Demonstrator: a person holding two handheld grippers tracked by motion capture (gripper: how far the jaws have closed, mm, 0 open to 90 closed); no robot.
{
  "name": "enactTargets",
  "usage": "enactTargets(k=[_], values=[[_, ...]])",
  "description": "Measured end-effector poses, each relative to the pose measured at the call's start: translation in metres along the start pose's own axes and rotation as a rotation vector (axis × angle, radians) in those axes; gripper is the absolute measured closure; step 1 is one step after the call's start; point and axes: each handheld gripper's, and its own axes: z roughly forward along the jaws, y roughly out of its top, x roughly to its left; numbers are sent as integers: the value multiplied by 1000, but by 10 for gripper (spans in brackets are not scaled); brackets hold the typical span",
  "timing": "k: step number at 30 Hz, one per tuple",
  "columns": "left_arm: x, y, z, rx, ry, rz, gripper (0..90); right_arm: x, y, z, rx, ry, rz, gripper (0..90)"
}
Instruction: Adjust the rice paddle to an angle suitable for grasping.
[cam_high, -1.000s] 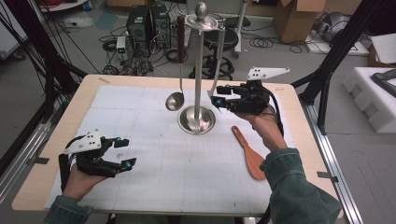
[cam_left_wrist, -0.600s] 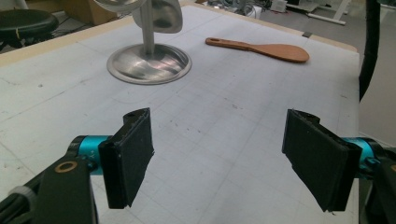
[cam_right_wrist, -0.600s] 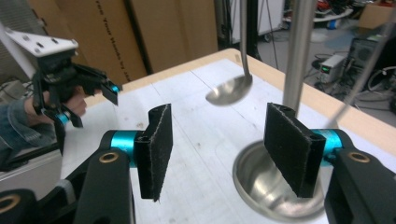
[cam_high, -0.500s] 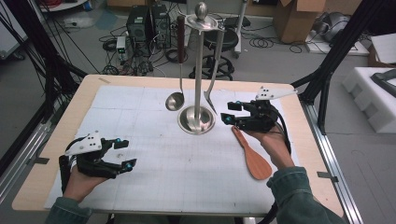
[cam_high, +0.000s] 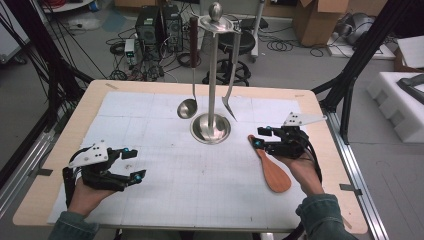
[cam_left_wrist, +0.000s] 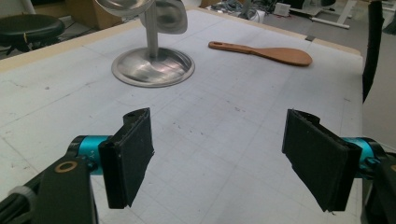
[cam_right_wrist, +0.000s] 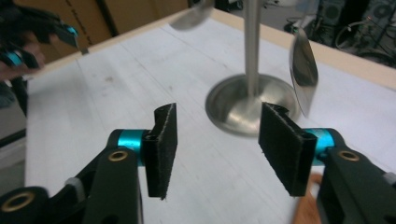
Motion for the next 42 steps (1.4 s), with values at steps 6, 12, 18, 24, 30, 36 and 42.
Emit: enactTargets(k=[6, 12, 18, 24, 30, 36, 42], values=[[1, -1, 1, 4, 5, -3, 250, -9, -25, -6, 36, -44, 23, 632], [1, -2, 2, 10, 5, -2, 257, -17, -44, -9, 54, -77, 42, 816], [2, -2, 2, 10, 6, -5, 257, -25, -56, -9, 90, -114, 63, 897], [2, -2, 2, 11, 3, -3, 259, -35, -64, -2, 134, -139, 82, 898], [3, -3, 1, 12, 2, -7, 259, -48, -78, 0, 172, -190, 122, 899], [3, -3, 2, 16, 1, -9, 259, -55, -84, 5, 198, -213, 151, 898], [3, -3, 1, 10, -2, -8, 260, -57, -87, 15, 243, -226, 160, 898]])
